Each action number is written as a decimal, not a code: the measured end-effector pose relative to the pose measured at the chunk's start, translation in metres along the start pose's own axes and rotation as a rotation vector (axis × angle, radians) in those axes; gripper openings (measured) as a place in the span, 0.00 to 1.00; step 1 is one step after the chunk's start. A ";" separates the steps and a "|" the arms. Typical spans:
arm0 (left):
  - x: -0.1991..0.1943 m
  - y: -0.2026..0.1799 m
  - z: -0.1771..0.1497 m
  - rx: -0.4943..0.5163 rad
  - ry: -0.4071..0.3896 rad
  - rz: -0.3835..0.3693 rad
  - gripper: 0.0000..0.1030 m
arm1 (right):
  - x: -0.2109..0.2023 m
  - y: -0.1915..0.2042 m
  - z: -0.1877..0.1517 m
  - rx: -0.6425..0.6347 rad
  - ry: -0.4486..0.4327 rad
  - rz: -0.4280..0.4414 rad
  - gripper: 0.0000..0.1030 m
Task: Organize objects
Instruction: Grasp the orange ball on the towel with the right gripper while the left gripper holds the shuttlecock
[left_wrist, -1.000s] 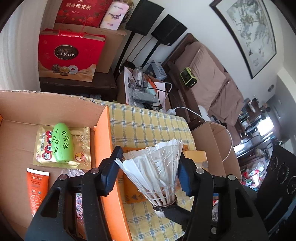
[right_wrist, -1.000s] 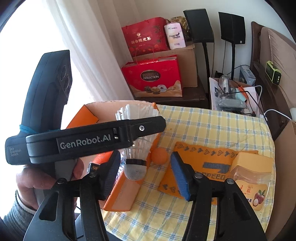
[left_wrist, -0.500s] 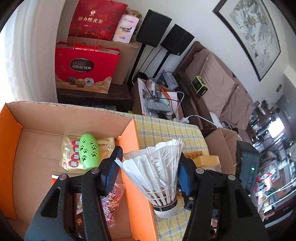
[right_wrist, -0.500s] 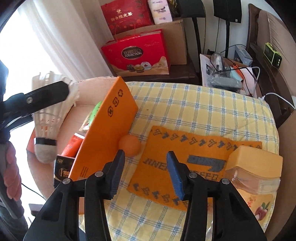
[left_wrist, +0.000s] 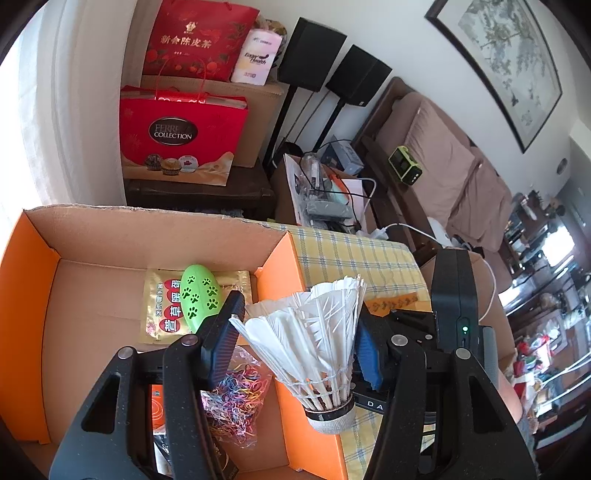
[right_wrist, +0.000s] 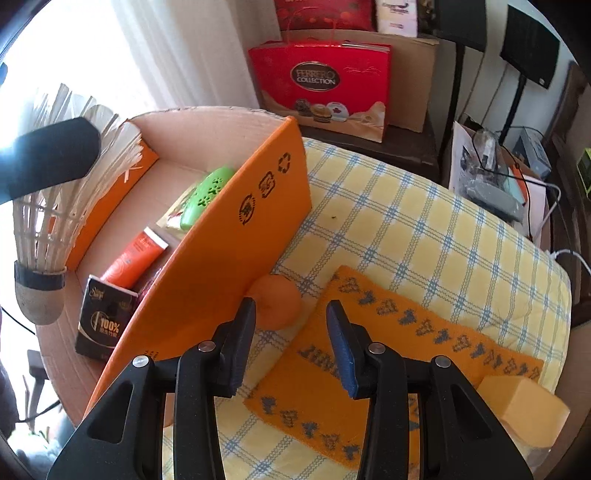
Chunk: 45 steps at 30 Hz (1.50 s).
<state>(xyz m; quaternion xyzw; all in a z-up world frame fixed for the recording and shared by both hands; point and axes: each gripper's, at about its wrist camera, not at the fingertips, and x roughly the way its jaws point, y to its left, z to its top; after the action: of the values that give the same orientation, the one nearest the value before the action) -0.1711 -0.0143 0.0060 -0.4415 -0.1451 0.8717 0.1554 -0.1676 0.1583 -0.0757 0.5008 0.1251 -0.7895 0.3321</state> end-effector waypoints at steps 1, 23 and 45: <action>0.000 0.001 0.000 -0.001 0.002 -0.001 0.51 | 0.001 0.004 0.002 -0.031 0.008 -0.003 0.40; -0.004 0.036 -0.002 -0.047 0.015 0.017 0.52 | 0.045 0.027 0.010 -0.519 0.211 -0.002 0.48; 0.001 0.022 -0.013 0.026 0.008 0.091 0.52 | -0.020 -0.001 0.008 -0.280 0.025 -0.014 0.38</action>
<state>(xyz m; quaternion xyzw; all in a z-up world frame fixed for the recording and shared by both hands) -0.1642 -0.0325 -0.0109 -0.4490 -0.1127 0.8780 0.1219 -0.1687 0.1626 -0.0545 0.4583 0.2418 -0.7603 0.3917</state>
